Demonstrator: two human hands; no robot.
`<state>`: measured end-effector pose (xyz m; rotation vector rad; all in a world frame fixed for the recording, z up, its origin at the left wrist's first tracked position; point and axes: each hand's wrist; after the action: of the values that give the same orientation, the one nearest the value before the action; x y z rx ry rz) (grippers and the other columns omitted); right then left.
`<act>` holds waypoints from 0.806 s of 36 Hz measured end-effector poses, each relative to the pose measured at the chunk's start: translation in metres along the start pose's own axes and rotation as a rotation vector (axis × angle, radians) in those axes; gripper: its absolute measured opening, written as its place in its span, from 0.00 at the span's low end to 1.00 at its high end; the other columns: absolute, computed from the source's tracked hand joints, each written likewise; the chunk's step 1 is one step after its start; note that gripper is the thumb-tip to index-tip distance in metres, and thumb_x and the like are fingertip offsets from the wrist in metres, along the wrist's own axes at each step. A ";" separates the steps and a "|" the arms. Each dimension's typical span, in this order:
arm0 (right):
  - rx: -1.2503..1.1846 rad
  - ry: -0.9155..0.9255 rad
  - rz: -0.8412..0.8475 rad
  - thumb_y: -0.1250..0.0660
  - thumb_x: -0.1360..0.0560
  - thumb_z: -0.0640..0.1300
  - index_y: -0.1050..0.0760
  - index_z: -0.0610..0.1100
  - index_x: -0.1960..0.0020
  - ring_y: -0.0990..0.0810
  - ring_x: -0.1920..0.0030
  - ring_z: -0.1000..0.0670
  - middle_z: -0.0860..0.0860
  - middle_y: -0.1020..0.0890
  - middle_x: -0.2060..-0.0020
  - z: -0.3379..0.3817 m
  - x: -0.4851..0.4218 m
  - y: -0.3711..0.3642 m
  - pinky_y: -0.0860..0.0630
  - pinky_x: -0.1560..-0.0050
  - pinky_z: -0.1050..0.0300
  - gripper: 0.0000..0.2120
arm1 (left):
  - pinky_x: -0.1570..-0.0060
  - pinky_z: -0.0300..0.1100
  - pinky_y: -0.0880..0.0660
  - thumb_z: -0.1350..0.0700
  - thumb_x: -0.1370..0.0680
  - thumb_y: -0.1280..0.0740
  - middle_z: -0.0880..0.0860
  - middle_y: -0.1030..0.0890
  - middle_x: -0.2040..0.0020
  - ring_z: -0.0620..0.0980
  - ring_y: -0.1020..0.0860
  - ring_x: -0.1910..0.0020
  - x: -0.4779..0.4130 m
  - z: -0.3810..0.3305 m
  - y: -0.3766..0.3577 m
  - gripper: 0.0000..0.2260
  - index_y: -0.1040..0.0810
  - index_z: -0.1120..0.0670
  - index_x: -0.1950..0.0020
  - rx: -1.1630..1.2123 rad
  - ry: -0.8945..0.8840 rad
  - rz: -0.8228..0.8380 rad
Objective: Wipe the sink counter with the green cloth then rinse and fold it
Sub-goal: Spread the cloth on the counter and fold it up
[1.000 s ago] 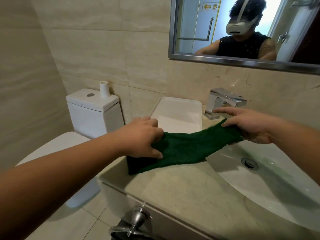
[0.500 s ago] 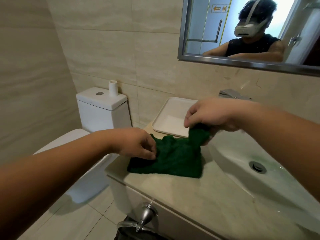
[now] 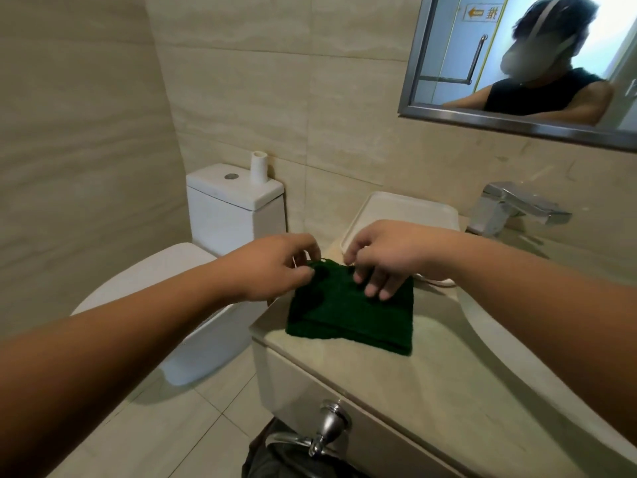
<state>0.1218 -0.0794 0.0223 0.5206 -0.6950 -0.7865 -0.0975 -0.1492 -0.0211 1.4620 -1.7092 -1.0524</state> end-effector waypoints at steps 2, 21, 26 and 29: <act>0.081 -0.007 -0.039 0.37 0.18 0.38 0.20 0.41 0.44 0.13 0.62 0.44 0.41 0.13 0.54 -0.014 0.002 0.008 0.15 0.61 0.50 0.08 | 0.50 0.42 0.21 0.39 0.18 0.33 0.43 0.20 0.47 0.46 0.20 0.48 -0.003 -0.008 -0.005 0.12 0.23 0.41 0.37 -0.013 0.017 0.051; 0.698 0.175 -0.069 0.29 0.23 0.50 0.25 0.54 0.37 0.22 0.53 0.50 0.54 0.22 0.52 -0.046 0.012 0.008 0.24 0.53 0.52 0.15 | 0.48 0.46 0.21 0.54 0.21 0.31 0.50 0.23 0.44 0.51 0.22 0.48 0.009 -0.036 -0.010 0.14 0.22 0.49 0.35 -0.473 -0.020 0.087; 0.744 0.169 0.052 0.33 0.23 0.43 0.27 0.59 0.28 0.25 0.40 0.49 0.54 0.26 0.39 -0.059 0.020 0.011 0.25 0.35 0.48 0.25 | 0.48 0.41 0.24 0.36 0.20 0.33 0.45 0.27 0.41 0.44 0.27 0.47 0.023 -0.057 -0.031 0.18 0.25 0.43 0.36 -0.345 -0.345 0.132; 0.751 0.165 0.062 0.29 0.26 0.43 0.30 0.62 0.26 0.26 0.39 0.49 0.54 0.27 0.37 -0.069 0.025 0.013 0.25 0.35 0.48 0.31 | 0.47 0.43 0.24 0.28 0.23 0.37 0.44 0.27 0.41 0.45 0.28 0.44 0.025 -0.059 -0.052 0.26 0.28 0.41 0.31 -0.440 -0.440 0.142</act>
<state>0.1909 -0.0791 -0.0060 1.2222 -0.8404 -0.3949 -0.0262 -0.1866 -0.0395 0.8615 -1.6883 -1.6333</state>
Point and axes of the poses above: each hand's wrist, its own x-axis away from the middle knuckle, its own y-axis out of the back of the hand, z = x × y
